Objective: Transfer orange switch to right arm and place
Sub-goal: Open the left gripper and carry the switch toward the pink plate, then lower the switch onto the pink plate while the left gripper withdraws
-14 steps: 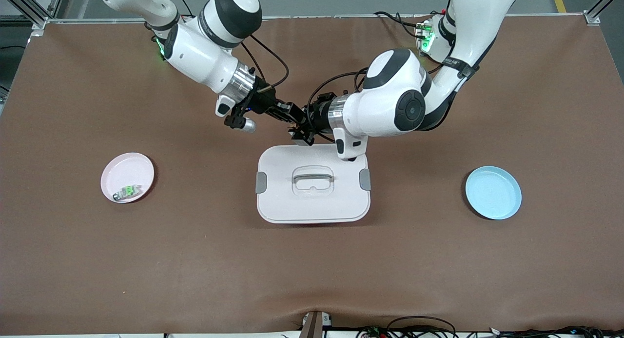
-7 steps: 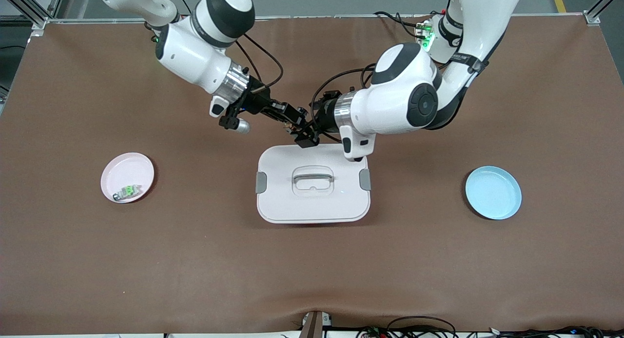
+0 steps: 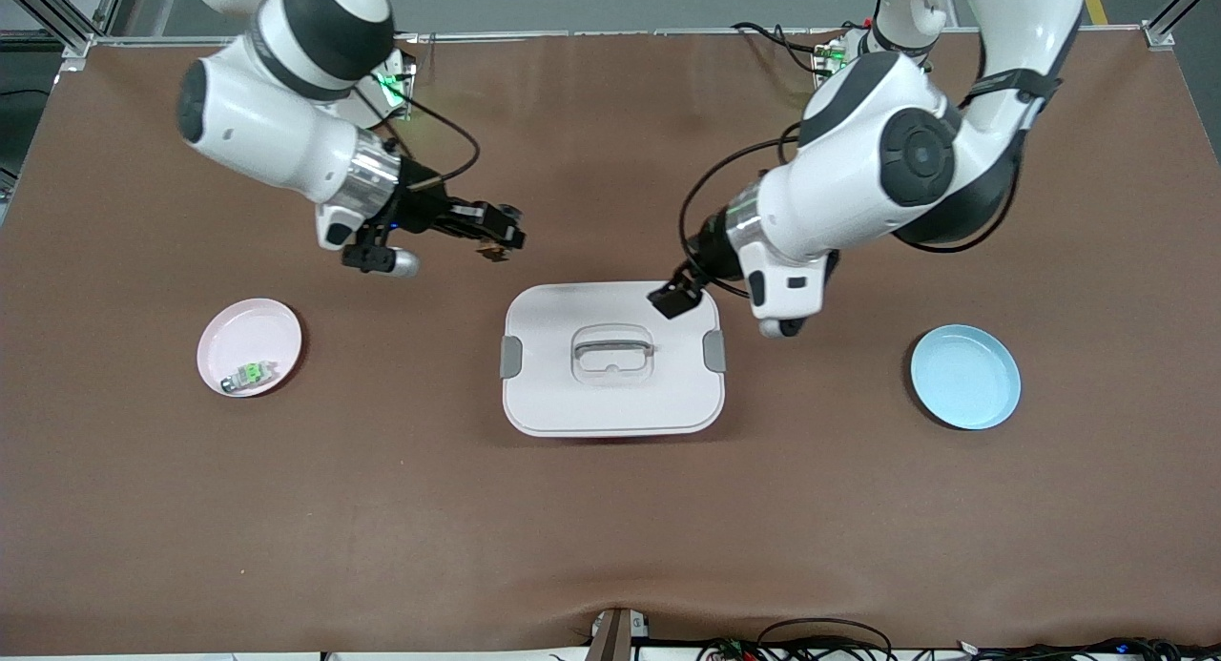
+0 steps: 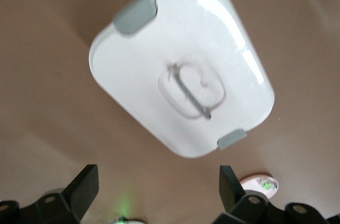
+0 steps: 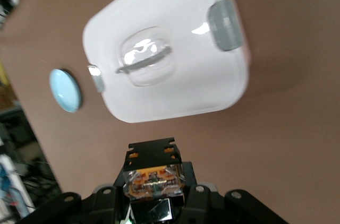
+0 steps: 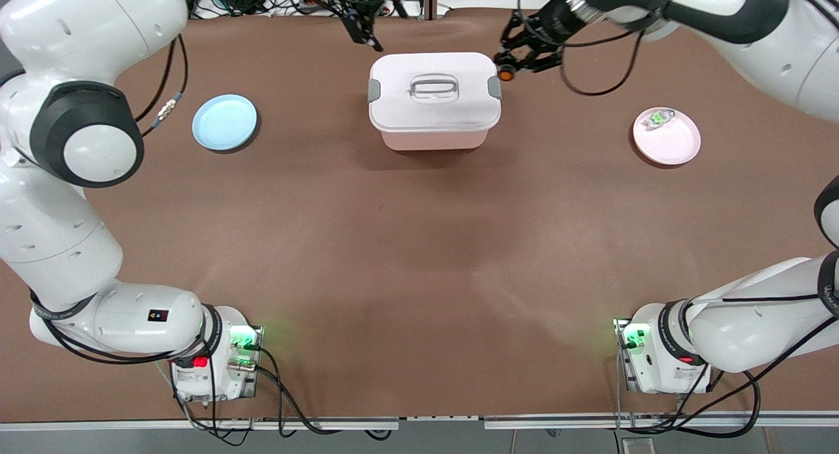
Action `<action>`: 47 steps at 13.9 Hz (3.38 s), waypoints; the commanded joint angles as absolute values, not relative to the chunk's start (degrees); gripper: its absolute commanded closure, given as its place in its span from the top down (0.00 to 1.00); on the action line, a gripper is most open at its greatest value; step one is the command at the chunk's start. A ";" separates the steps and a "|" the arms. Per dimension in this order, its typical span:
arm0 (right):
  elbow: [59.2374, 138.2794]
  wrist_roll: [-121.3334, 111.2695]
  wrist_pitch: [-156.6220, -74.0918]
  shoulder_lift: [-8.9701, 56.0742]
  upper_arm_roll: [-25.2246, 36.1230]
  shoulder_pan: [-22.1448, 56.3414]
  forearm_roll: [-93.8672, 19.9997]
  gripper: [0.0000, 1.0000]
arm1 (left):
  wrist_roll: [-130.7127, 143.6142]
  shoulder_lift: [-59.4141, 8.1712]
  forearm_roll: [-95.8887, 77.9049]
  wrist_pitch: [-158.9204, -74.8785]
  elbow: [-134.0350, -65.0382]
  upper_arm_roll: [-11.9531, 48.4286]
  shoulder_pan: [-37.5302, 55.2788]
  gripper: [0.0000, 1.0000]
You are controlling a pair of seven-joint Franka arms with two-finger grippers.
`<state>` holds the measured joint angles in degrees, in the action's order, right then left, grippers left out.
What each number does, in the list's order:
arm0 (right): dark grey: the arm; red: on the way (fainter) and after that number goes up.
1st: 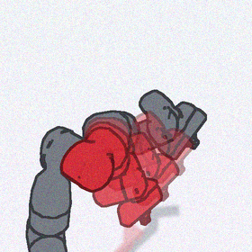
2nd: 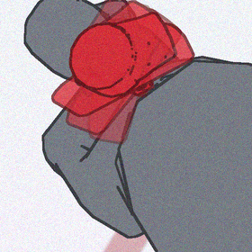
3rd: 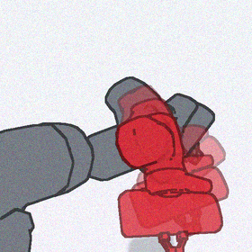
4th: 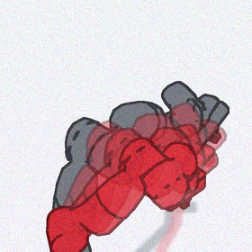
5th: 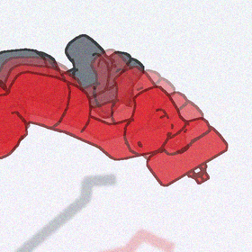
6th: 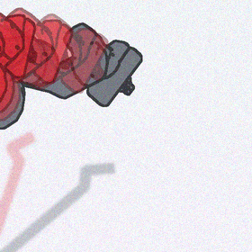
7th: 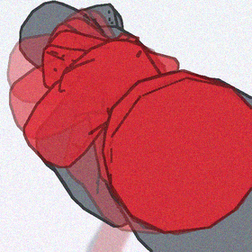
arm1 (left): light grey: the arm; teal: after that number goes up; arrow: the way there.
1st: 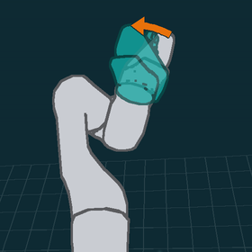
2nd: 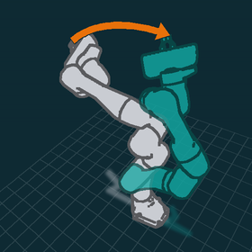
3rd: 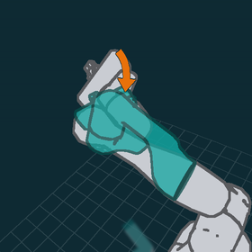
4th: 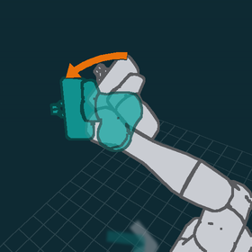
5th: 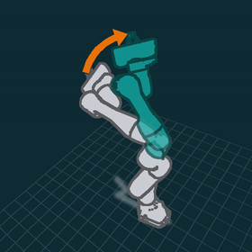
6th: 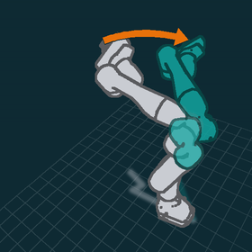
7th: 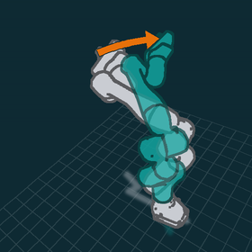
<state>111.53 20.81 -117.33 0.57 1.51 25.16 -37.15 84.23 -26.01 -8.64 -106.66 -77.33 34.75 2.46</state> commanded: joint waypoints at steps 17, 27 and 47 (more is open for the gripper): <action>112.41 -66.23 -118.46 6.40 0.70 -3.86 3.34 0.11 | 35.43 -18.11 15.82 -94.75 -77.52 34.54 -13.89 1.00; 127.97 -87.71 -142.56 9.84 0.79 -9.05 3.78 0.11 | 13.28 -5.55 3.87 -87.71 -83.04 15.92 -3.61 1.00; 133.86 -90.62 -151.96 17.93 0.70 -12.83 8.61 0.12 | 6.68 4.31 3.16 -87.36 -91.58 8.70 -1.23 1.00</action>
